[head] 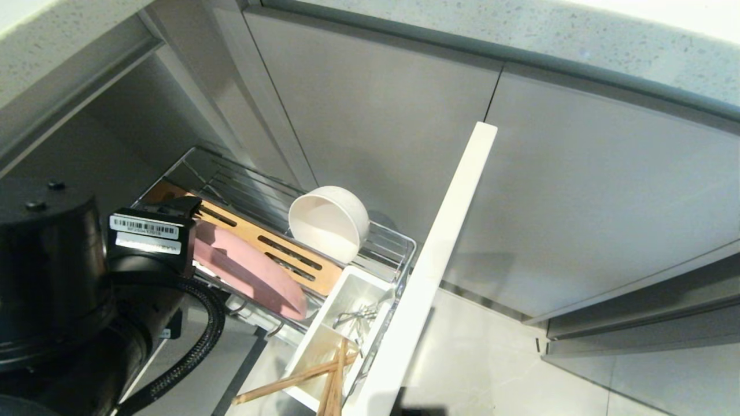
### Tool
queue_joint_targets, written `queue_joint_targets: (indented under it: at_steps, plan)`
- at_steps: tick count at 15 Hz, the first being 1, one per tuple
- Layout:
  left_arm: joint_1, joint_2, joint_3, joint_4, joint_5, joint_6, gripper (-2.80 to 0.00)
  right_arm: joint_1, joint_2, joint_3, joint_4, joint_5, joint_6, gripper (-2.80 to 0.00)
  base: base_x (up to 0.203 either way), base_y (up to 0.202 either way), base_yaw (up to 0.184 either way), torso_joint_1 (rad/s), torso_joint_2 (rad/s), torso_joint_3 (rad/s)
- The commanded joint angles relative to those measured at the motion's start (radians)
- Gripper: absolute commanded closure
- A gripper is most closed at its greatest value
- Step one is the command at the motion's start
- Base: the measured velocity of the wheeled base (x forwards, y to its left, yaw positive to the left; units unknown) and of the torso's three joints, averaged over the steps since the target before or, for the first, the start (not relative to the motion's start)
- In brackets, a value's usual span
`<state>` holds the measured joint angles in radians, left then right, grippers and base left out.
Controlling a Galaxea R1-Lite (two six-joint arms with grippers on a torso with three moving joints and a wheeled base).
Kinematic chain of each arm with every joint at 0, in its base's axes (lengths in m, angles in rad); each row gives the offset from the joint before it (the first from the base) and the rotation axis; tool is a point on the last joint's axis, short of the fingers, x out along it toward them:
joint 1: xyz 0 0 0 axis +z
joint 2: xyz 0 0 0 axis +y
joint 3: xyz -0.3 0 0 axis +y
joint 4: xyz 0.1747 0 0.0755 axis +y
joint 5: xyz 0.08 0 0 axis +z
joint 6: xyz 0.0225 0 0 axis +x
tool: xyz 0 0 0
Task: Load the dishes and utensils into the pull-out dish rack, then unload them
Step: Pick up the plate and place it in the cupboard, then take the plate out of the cupboard
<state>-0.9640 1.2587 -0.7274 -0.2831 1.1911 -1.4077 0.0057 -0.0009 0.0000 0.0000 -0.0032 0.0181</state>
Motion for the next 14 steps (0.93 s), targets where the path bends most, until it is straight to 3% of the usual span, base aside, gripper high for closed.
queue_joint_targets:
  at_steps: [1,4,11,14]
  plan:
    - [-0.007,-0.021,-0.014,0.025,0.007,-0.010,-2.80,0.000,0.001,0.002,0.000,0.000,0.000,0.00,0.000,0.000,0.000,0.000,0.00,0.000]
    - [-0.049,-0.053,-0.053,0.103,0.012,-0.010,-2.80,0.000,0.001,0.002,0.000,0.000,0.000,0.00,0.000,0.000,0.000,0.000,0.00,0.000]
    - [-0.064,-0.064,-0.221,0.282,0.020,-0.008,-2.80,0.000,0.001,0.002,0.000,0.000,0.000,0.00,0.000,0.000,0.000,0.000,0.00,0.000]
    - [-0.093,-0.048,-0.279,0.349,0.059,-0.008,-2.80,0.000,0.001,0.002,0.000,0.000,0.000,0.00,0.000,0.000,0.000,0.000,0.00,0.000]
